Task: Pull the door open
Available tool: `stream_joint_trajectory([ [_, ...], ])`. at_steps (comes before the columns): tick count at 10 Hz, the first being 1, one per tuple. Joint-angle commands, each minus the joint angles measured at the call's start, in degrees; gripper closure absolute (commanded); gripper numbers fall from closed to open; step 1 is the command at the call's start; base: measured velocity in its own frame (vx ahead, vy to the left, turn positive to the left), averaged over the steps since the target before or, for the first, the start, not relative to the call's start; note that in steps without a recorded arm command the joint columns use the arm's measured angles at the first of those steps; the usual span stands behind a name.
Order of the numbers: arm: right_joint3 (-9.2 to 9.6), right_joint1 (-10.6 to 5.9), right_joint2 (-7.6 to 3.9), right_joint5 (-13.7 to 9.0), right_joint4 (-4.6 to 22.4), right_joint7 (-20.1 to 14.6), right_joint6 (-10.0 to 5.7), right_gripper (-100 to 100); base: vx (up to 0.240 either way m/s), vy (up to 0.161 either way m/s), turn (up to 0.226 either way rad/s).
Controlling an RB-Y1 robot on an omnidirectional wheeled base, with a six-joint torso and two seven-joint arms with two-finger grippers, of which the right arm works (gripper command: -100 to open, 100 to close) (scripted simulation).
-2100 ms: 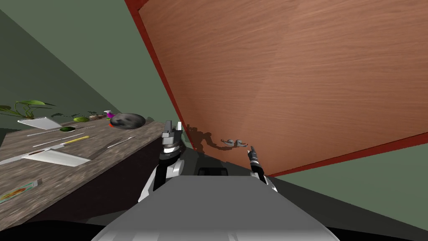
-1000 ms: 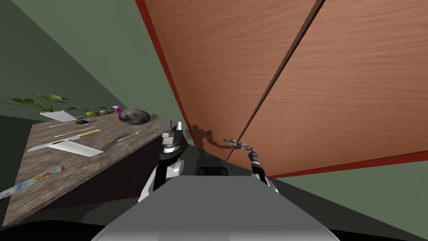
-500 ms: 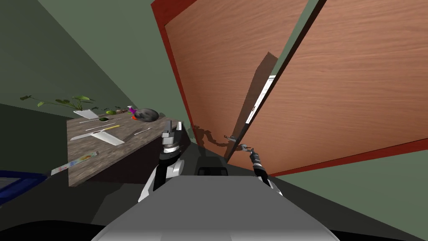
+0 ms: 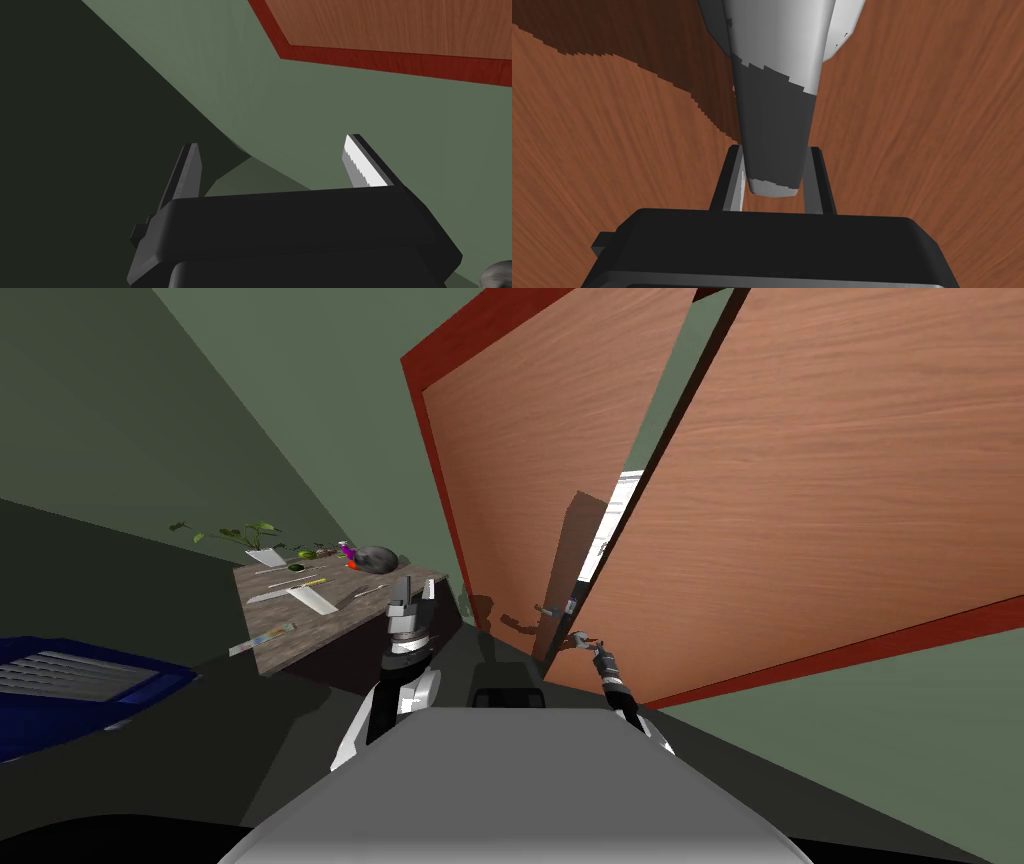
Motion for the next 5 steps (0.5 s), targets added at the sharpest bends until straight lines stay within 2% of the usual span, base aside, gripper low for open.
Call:
stream_joint_trajectory([
  [1,0.00,0.00,0.00,0.0,0.0,0.0,0.00,100,-0.051,-0.028,0.024],
  [5,1.75,2.36,-1.18,2.0,-0.1,-3.0,-3.93,100,-0.180,-0.025,0.122],
])
